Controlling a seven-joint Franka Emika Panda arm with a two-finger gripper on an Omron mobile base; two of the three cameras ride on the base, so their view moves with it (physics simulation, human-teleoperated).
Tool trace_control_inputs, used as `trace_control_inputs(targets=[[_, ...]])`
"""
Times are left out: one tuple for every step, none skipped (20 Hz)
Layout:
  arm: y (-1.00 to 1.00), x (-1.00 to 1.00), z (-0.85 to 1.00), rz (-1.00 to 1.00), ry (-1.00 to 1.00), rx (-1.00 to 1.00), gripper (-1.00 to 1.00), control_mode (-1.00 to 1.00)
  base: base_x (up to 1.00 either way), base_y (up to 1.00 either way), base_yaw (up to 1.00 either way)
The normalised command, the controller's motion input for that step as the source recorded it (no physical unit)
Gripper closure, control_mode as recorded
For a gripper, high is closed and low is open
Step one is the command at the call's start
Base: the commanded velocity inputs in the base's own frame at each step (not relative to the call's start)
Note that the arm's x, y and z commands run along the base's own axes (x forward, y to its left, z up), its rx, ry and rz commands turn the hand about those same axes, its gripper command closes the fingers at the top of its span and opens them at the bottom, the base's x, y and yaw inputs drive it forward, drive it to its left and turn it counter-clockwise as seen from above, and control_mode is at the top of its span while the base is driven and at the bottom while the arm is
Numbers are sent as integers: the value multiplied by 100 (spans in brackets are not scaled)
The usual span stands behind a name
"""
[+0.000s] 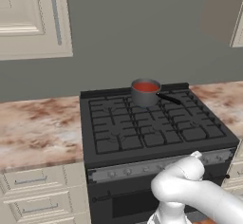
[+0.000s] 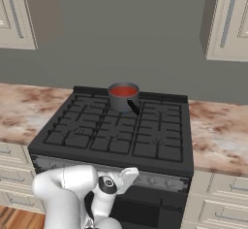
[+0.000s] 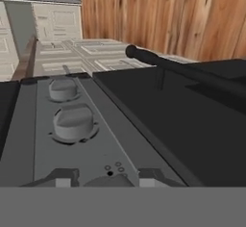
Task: Wait until the marinara sauce is simmered to a deep red color and then turn off the stove.
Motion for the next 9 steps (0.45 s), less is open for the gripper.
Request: trace_control_inputs(targets=[[-7, 23, -100, -89, -13, 42, 100, -100, 0, 0, 0], [-11, 21, -100, -92, -10, 34, 100, -100, 0, 0, 0], [-9, 21, -100, -92, -10, 35, 100, -100, 0, 0, 0], [-10, 19, -100, -92, -10, 30, 100, -100, 0, 0, 0], [-6, 23, -82, -90, -17, 21, 100, -100, 0, 0, 0], [0, 6, -31, -87, -27, 0, 100, -100, 0, 0, 0], [-3, 0, -13, -74, -36, 0, 100, -100, 0, 0, 0], [-24, -39, -21, -61, -31, 1, 100, -100, 0, 0, 0], [-29, -77, -2, -46, -33, 7, 100, -100, 0, 0, 0]])
